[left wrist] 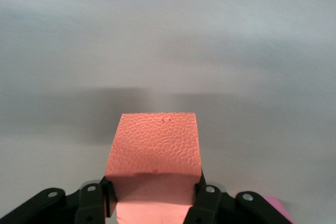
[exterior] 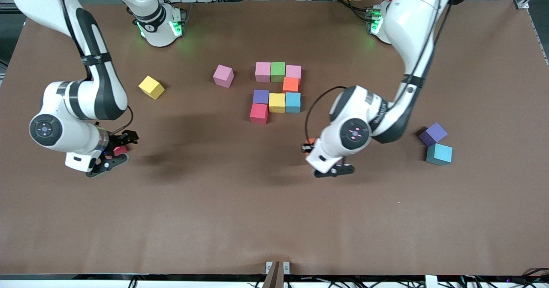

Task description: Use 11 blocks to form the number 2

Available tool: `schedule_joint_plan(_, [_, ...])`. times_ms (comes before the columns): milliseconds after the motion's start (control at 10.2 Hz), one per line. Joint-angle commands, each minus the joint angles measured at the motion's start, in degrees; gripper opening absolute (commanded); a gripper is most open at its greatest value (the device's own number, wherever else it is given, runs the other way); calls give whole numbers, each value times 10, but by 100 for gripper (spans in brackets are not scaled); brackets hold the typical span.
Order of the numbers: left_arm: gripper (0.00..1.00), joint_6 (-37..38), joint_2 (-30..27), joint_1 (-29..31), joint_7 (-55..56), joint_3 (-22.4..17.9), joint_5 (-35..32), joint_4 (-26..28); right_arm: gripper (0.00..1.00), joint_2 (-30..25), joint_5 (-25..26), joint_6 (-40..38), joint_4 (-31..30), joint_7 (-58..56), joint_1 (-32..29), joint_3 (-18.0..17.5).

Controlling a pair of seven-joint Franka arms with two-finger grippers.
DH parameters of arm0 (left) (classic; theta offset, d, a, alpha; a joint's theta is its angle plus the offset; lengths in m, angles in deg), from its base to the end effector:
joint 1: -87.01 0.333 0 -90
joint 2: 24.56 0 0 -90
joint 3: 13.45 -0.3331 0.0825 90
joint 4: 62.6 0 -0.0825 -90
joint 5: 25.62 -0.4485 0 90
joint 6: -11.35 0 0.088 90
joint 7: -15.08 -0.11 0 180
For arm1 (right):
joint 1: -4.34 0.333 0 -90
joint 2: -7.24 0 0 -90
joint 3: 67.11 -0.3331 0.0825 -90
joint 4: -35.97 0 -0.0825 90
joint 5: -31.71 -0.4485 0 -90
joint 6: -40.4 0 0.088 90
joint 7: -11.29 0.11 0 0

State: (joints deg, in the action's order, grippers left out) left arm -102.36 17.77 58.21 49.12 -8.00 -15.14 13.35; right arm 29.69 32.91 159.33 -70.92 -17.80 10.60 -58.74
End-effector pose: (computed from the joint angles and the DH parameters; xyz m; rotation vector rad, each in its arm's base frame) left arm 0.6627 -0.4466 0.2708 2.9777 0.1475 -0.2884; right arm 0.6692 -0.0221 0.2674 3.0119 0.7509 -0.2975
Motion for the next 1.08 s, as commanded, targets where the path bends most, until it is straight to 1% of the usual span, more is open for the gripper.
schedule_joint_plan(0, [7,-2,42,-48,-1,-32,53,-68,100,3,8,6,-7,-73,-47,-6])
schedule_joint_plan(98, [7,-20,44,-71,-1,-59,101,-71,100,11,7,9,-7,-106,-64,-6])
schedule_joint_plan(196, [7,-35,46,-102,3,-96,163,-71,100,17,3,23,-11,-125,-76,-6])
schedule_joint_plan(294, [7,-37,50,-132,8,-141,210,-72,100,17,2,51,-30,-126,-78,-7])
schedule_joint_plan(392, [7,-38,55,-149,9,-168,237,-72,100,17,2,80,-47,-129,-83,-7])
schedule_joint_plan(588, [7,-50,63,-158,9,-172,241,-72,100,17,-5,132,-78,-133,-90,-8])
schedule_joint_plan(783, [7,-44,57,-152,10,-175,241,-70,100,29,-44,168,-91,-170,-93,-7])
schedule_joint_plan(979, [7,-32,43,-143,10,-187,234,-67,100,43,-66,178,-95,-194,-100,-7])
